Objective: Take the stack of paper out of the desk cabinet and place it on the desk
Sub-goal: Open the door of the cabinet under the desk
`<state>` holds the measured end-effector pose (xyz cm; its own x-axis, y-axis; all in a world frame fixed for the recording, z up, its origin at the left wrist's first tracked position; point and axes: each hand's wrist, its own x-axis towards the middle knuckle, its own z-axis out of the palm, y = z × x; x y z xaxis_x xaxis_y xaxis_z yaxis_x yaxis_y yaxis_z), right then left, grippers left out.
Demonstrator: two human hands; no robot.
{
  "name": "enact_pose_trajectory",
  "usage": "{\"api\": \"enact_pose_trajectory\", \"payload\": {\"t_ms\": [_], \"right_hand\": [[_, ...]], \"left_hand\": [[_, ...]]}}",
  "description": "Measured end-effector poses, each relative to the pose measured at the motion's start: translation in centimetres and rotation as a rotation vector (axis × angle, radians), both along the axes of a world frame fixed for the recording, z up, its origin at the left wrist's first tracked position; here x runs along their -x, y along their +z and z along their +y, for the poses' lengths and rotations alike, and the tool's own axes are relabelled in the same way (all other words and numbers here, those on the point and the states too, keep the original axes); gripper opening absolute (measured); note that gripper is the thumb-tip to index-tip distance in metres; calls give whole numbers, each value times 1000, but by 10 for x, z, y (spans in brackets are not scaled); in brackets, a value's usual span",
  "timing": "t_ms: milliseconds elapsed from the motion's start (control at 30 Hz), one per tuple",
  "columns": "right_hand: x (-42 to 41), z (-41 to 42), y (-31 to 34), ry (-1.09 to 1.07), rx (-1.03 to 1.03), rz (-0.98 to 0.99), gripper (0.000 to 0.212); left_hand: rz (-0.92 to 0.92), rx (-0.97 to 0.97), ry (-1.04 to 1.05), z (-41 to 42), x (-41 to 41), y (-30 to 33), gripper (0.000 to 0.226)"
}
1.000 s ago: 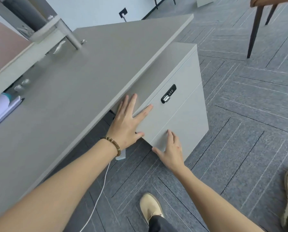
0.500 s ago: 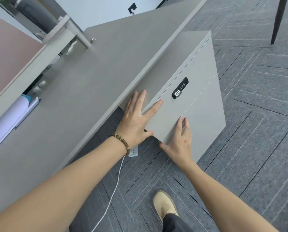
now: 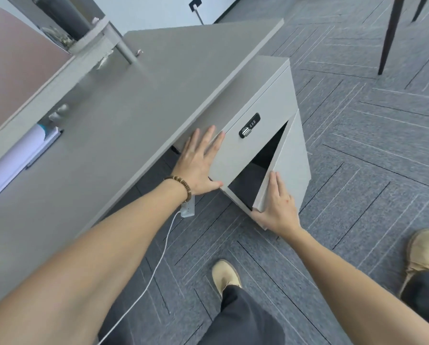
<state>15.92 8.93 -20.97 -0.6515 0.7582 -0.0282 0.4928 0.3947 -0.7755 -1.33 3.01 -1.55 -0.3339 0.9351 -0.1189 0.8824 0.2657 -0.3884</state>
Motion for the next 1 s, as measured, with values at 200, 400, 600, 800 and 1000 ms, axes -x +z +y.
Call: {"api": "enact_pose_trajectory", "payload": {"t_ms": [200, 400, 600, 800, 1000], "right_hand": [[-65, 25, 29, 127, 61, -69, 118], [-139, 62, 35, 126, 177, -119, 104], [-184, 119, 52, 36, 28, -229, 82], [-171, 161, 62, -29, -176, -567, 47], [-152, 193, 58, -172, -192, -666, 80]], "left_hand": [[21, -40, 218, 13, -46, -4, 121], [-49, -98, 289, 17, -53, 0, 121], [-19, -190, 324, 20, -62, -9, 134], [57, -209, 294, 20, -54, -23, 132], [-19, -418, 345, 35, -57, -30, 101]]}}
